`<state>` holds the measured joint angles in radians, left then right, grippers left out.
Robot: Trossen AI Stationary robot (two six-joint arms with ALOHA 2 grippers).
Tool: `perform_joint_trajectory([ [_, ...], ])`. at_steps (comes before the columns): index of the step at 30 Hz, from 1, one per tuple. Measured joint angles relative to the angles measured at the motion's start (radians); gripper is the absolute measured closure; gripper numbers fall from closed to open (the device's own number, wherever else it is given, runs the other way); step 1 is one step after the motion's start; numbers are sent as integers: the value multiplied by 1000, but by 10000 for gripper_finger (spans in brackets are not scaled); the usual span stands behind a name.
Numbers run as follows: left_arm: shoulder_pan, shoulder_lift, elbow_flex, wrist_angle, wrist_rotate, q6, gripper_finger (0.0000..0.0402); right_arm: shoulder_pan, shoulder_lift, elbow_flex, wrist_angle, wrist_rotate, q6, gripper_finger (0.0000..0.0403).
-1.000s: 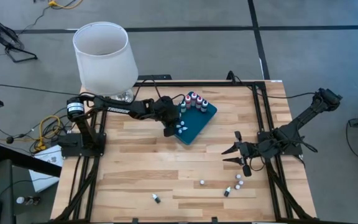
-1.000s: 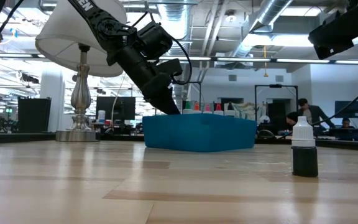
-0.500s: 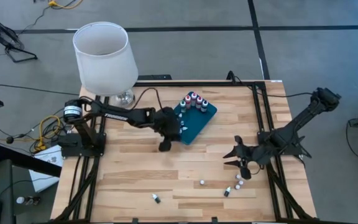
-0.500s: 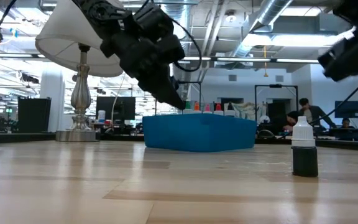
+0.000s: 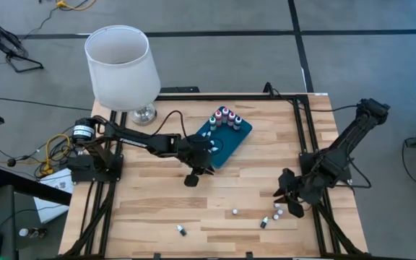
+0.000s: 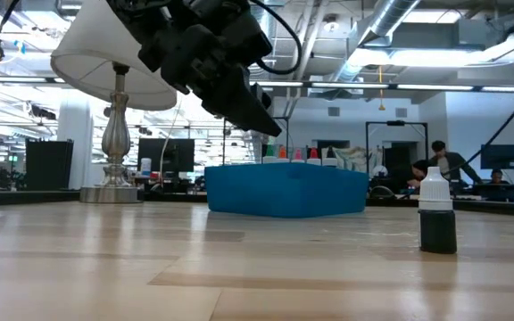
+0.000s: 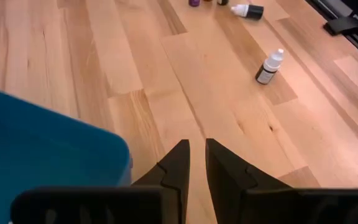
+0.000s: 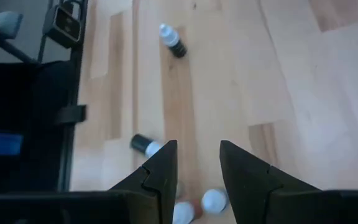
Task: Pick & Place food coloring
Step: Put the small purple food coloring bottle into the blue container
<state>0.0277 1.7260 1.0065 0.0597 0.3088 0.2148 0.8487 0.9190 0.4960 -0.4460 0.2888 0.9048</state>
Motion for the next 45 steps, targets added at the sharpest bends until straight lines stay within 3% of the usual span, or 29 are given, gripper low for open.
perform_joint_trajectory([
  [4,0,0,0,1,0,7,360,39,45,89,-153,4,66,290],
  [10,3,0,0,0,-6,10,360,57,140,98,-164,-81,183,290],
  [29,3,1,0,7,-5,4,360,52,298,98,-128,-105,160,290],
  [45,3,2,0,1,-5,-1,360,25,313,98,-120,-80,134,290],
])
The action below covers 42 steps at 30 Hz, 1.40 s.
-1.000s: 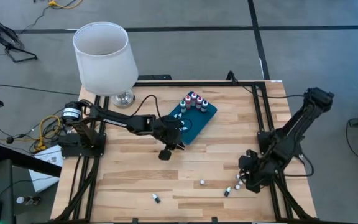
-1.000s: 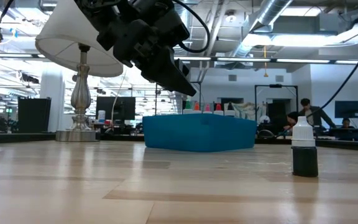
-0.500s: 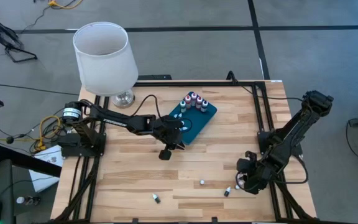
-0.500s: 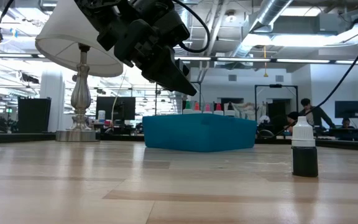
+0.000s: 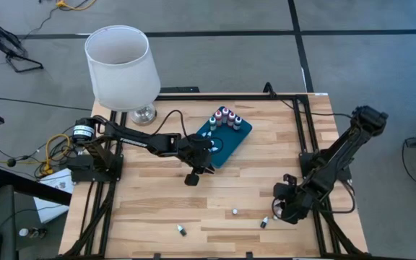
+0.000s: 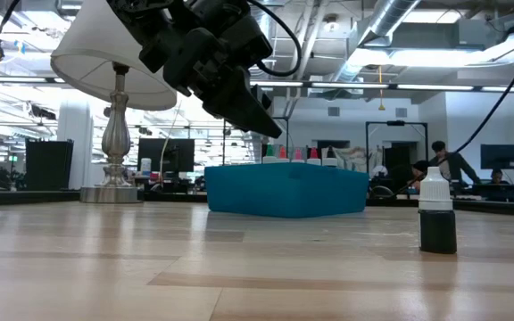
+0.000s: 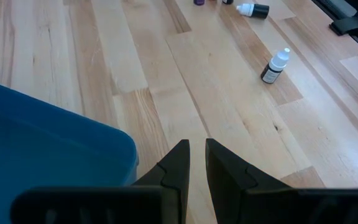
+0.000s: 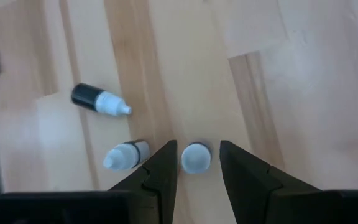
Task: Pick & Place food coloring
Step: Put the small purple food coloring bottle into the blue container
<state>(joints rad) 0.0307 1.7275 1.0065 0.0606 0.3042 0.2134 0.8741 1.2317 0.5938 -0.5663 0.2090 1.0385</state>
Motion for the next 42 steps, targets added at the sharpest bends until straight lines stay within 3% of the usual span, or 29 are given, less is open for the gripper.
perform_joint_trajectory([
  [17,0,0,0,-2,1,-13,360,-6,64,0,1,-46,-18,291],
  [27,0,0,0,-2,0,-14,360,-6,64,0,-1,-50,-18,341],
  [34,0,0,0,-2,0,-14,360,-8,63,0,0,-39,-18,345],
  [42,0,0,0,-2,-46,1,360,-93,64,0,0,-27,-102,346],
])
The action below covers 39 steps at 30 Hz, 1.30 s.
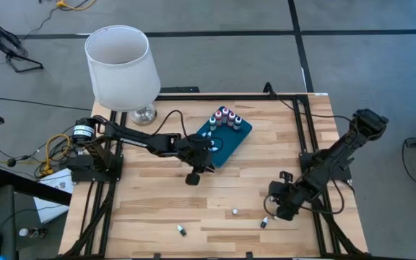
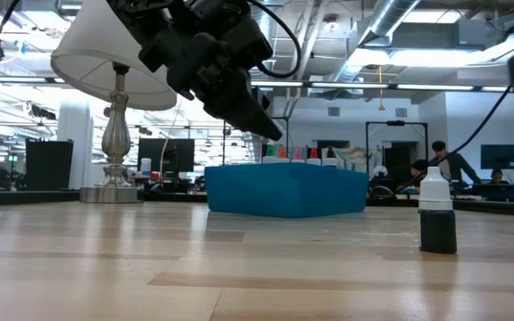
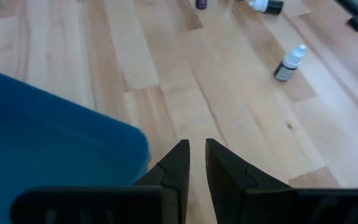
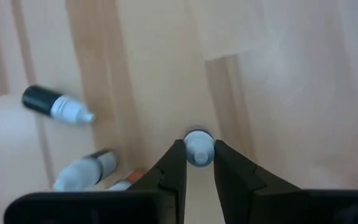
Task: Pick & Place food coloring
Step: Put the small purple food coloring bottle into the blue container
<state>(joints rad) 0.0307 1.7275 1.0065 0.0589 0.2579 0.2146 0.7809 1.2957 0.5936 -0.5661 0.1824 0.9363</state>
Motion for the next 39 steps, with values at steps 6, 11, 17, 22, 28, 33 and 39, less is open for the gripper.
perform_joint_trajectory([
  [6,0,-5,0,-7,-51,2,360,-118,1,34,-2,0,-176,346],
  [11,-1,-57,0,-57,-153,-17,360,-239,1,87,-3,3,-364,346],
  [17,-21,-136,1,-178,-356,-68,360,-401,1,137,9,35,-553,346],
  [22,-32,-163,1,-308,-432,-114,360,-527,0,171,59,30,-678,346],
  [28,-32,-165,1,-377,-439,-132,360,-639,0,233,73,18,-797,346],
  [33,-32,-166,1,-379,-439,-126,360,-740,19,297,92,-6,-888,346],
  [39,-32,-166,1,-379,-439,-122,360,-879,125,357,131,-35,-912,347],
])
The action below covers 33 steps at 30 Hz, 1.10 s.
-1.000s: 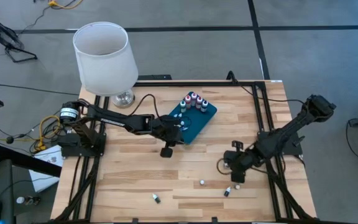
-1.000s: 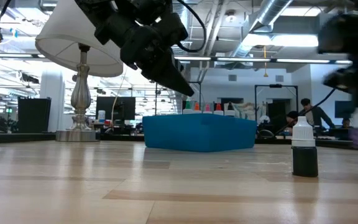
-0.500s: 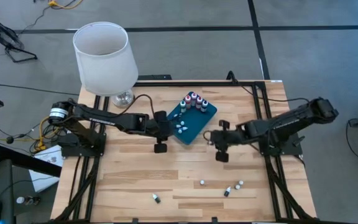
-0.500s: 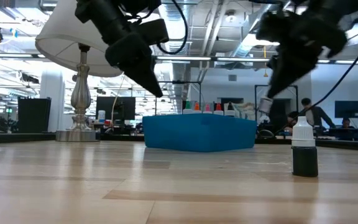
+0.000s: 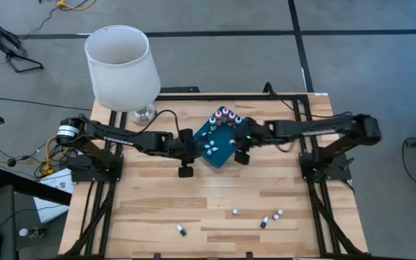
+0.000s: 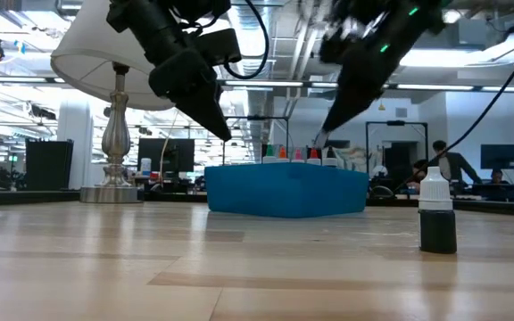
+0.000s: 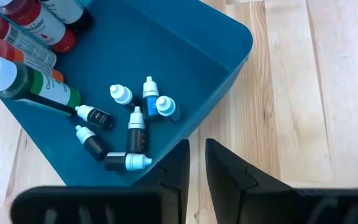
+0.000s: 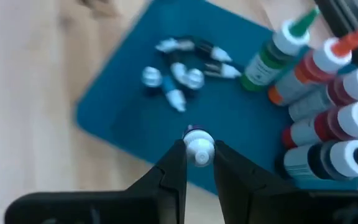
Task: Pick & Place food coloring
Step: Put the small purple food coloring bottle into the blue container
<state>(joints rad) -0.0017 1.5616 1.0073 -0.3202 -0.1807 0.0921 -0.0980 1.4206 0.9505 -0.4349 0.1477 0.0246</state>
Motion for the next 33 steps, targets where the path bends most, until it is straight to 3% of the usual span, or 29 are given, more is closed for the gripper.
perform_joint_trajectory([
  [16,0,0,0,-7,0,0,360,-110,337,200,-39,-45,18,347],
  [23,0,0,-1,-11,1,0,360,-141,416,223,-52,-61,20,347],
  [33,0,0,-1,-11,1,-1,360,-151,432,223,-51,-79,20,345],
])
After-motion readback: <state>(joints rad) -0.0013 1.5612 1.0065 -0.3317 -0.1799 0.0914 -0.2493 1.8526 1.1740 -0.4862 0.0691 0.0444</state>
